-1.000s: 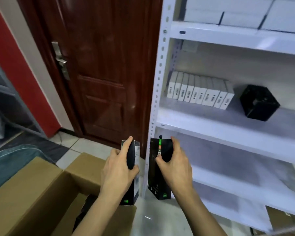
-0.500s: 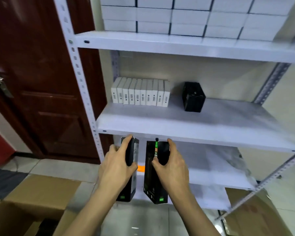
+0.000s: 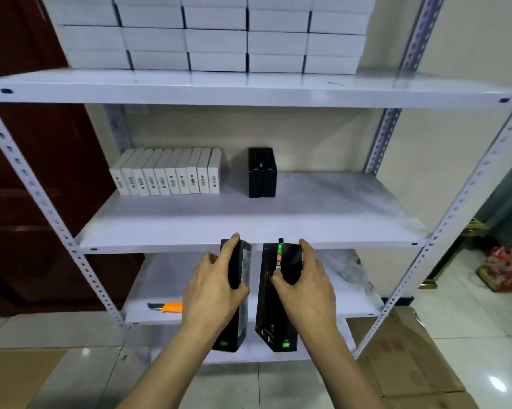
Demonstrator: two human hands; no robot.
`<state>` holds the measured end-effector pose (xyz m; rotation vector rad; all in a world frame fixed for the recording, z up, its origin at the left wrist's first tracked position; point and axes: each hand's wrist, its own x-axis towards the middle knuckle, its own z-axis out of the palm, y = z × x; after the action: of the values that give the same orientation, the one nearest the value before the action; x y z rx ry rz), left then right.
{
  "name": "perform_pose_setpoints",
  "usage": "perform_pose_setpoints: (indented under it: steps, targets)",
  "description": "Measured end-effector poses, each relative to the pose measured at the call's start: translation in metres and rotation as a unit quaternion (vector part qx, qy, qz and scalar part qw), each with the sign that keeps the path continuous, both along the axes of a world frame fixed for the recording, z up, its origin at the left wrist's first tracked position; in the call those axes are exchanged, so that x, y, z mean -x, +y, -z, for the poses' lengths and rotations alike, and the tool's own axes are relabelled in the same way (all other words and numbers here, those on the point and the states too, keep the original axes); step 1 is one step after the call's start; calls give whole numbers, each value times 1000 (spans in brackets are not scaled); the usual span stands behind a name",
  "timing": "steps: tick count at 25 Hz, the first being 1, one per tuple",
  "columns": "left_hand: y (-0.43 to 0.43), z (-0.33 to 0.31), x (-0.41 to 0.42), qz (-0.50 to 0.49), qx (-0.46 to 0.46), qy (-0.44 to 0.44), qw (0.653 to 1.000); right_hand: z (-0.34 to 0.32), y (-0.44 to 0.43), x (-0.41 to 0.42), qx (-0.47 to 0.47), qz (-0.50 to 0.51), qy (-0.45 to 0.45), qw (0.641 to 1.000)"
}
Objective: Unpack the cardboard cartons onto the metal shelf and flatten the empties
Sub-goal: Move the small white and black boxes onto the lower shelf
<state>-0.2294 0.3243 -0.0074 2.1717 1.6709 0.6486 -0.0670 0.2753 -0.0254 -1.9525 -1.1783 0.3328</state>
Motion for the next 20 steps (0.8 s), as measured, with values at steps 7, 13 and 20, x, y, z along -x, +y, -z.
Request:
perform_pose_setpoints:
  steps: [7,13,20]
  targets:
    - [18,-10,-50,34,2,-39,999,-14,13,-47,-20,42,7,999]
    - [49,-16,-86,58,3,-94,994,-29,46,-73,-24,49,5,999]
    - [87,-18,-111,54,-25,-110,992,-33,93,-90,-10,62,13,998]
